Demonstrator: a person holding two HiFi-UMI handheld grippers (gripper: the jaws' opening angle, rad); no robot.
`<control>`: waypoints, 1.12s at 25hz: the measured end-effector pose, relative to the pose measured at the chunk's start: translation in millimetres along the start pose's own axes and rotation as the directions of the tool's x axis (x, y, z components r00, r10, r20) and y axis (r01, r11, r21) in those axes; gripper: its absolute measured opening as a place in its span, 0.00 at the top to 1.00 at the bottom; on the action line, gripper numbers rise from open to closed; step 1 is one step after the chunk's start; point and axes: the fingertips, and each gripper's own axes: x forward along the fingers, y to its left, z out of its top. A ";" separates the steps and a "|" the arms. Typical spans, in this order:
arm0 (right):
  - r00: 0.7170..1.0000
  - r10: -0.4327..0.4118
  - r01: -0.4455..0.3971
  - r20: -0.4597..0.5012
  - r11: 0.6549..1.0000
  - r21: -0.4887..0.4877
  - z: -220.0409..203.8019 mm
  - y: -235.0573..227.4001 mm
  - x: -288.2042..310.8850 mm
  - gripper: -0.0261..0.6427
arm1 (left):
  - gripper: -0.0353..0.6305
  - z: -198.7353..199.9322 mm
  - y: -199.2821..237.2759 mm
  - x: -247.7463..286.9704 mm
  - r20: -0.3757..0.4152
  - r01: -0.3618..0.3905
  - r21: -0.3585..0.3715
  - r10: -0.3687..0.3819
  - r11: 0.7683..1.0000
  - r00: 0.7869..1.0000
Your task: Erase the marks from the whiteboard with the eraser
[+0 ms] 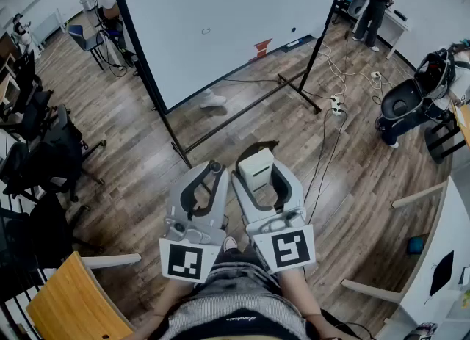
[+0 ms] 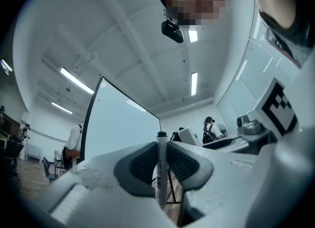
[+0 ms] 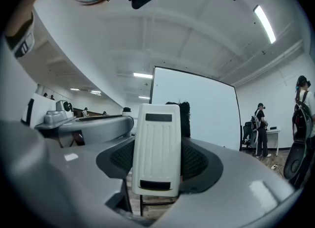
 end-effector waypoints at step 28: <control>0.996 0.081 -0.080 -0.034 0.997 0.013 -28.2 -109.9 163.9 0.57 | 0.84 -74.9 72.1 148.2 -0.091 -0.047 0.046 0.051 0.998 0.995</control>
